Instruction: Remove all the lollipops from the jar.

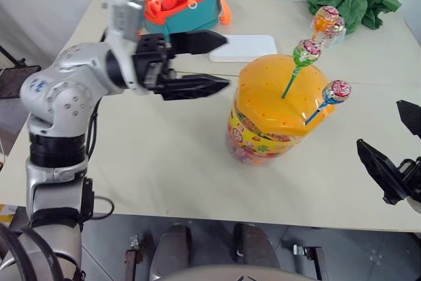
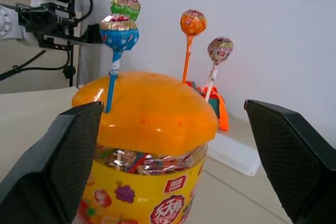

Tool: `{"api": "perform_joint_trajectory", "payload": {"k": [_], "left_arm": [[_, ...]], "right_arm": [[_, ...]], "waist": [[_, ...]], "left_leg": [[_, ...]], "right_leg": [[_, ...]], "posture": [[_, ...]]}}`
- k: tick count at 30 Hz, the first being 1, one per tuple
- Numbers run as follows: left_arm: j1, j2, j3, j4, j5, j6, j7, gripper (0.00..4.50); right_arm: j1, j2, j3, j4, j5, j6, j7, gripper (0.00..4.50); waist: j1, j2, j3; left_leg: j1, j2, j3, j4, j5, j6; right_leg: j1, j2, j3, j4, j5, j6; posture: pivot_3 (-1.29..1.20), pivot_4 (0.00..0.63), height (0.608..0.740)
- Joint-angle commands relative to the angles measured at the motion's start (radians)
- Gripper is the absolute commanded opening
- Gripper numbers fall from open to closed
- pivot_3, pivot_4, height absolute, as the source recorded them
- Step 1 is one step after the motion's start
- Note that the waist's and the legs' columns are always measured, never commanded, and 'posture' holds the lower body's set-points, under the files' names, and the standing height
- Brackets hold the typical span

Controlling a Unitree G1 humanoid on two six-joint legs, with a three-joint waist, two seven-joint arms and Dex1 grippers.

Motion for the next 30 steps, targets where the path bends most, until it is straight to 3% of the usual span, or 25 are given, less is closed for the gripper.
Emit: {"api": "perform_joint_trajectory", "payload": {"k": [1, 7, 12, 15, 27, 30], "left_arm": [[-0.081, -0.051, -0.061, 0.036, 0.054, 0.045, 0.034, 4.47], [-0.144, -0.179, -0.099, 0.057, 0.082, 0.103, 0.107, 4.47], [-0.159, -0.222, -0.128, 0.052, 0.117, 0.096, 0.084, 4.47], [-0.160, -0.229, -0.127, 0.058, 0.127, 0.085, 0.065, 3.87], [-0.195, -0.283, -0.017, 0.125, 0.067, 0.095, 0.018, 0.15], [-0.198, -0.290, 0.028, 0.158, 0.036, 0.099, -0.001, 0.05]], "right_arm": [[0.013, -0.009, -0.036, -0.032, -0.002, 0.000, -0.026, 4.50], [0.040, 0.014, -0.031, -0.070, -0.019, -0.016, -0.065, 4.50], [0.059, 0.030, -0.029, -0.096, -0.031, -0.027, -0.084, 4.50], [0.068, 0.037, -0.024, -0.101, -0.039, -0.033, -0.084, 4.50], [0.037, 0.034, 0.012, -0.101, -0.048, -0.049, -0.078, 4.50], [0.016, 0.027, 0.017, -0.091, -0.043, -0.048, -0.066, 4.50]], "waist": [[-0.002, 0.000, 0.000], [0.001, 0.000, 0.000], [0.001, 0.000, 0.000], [0.001, 0.000, 0.000], [0.002, 0.000, 0.000], [0.001, 0.000, 0.000]], "left_leg": [[0.000, 0.000, 0.000, 0.000, 0.000, 0.000], [-0.001, 0.000, 0.000, 0.001, 0.000, 0.000], [-0.001, 0.000, 0.000, 0.001, 0.000, 0.000], [-0.001, 0.000, 0.000, 0.001, 0.000, 0.000], [-0.001, 0.000, 0.000, 0.002, 0.000, 0.001], [-0.001, 0.000, 0.000, 0.002, -0.001, 0.001]], "right_leg": [[0.000, 0.000, 0.000, 0.000, 0.000, 0.000], [0.000, 0.000, 0.000, 0.000, 0.000, 0.000], [0.000, 0.000, 0.001, -0.001, 0.000, 0.000], [0.000, 0.000, 0.001, -0.001, 0.000, 0.000], [0.001, 0.000, 0.000, -0.002, 0.000, 0.000], [0.001, 0.000, 0.000, -0.002, 0.000, 0.000]], "posture": [[0.00, 0.150, 0.740], [0.00, 0.150, 0.740], [0.00, 0.150, 0.740], [0.00, 0.150, 0.740], [0.00, 0.150, 0.740], [0.00, 0.150, 0.740]]}}
